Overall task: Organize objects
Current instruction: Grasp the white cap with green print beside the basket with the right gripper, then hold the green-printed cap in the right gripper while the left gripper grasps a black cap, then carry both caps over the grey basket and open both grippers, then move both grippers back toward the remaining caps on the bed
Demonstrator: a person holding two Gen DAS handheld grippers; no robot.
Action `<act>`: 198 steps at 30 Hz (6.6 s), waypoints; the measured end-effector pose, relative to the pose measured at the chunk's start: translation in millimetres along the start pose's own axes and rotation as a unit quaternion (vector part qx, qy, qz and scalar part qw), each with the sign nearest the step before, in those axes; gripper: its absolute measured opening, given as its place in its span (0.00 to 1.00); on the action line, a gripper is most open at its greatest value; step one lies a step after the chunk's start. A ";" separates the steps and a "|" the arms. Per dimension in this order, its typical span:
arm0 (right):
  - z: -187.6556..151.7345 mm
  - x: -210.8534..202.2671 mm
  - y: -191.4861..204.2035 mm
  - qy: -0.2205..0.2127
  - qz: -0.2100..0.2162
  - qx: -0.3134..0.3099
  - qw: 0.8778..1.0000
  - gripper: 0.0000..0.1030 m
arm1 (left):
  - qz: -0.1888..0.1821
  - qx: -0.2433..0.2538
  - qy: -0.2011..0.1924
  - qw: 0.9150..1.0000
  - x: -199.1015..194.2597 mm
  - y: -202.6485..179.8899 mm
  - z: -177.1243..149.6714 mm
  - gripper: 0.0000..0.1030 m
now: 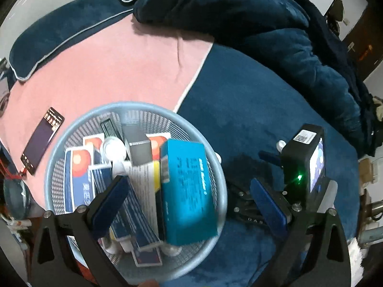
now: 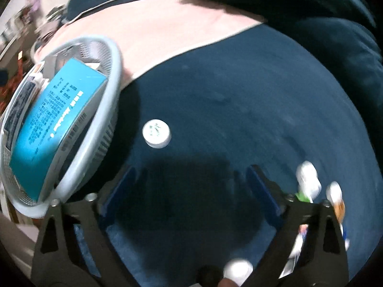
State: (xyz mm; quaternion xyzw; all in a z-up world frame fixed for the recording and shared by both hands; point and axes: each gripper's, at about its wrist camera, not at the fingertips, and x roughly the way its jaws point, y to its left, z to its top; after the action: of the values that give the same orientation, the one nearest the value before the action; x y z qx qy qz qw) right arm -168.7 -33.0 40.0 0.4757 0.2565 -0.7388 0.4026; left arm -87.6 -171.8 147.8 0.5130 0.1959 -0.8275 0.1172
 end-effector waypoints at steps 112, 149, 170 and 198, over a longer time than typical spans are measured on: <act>-58.1 -100.5 131.9 -0.122 0.080 0.277 0.950 0.31 | -0.014 -0.037 -0.083 0.996 -32.9 97.3 -131.5 0.29; -94.6 -114.3 97.3 -0.112 0.002 0.333 0.936 1.00 | 0.073 0.002 -0.092 0.993 -49.1 68.0 -141.7 0.99; -132.0 -124.7 71.3 -0.105 -0.031 0.345 0.932 1.00 | 0.067 0.049 -0.074 0.994 -34.2 15.2 -148.4 0.99; -203.7 -134.1 12.6 -0.092 -0.068 0.415 0.903 1.00 | 0.044 0.106 -0.036 0.993 0.2 -58.2 -162.5 0.99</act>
State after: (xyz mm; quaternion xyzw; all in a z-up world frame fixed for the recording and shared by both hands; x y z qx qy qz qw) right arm -27.1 162.4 77.3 0.5112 -0.0792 -0.8444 0.1391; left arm 19.8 -47.5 95.0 0.5006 0.0800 -0.8554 0.1057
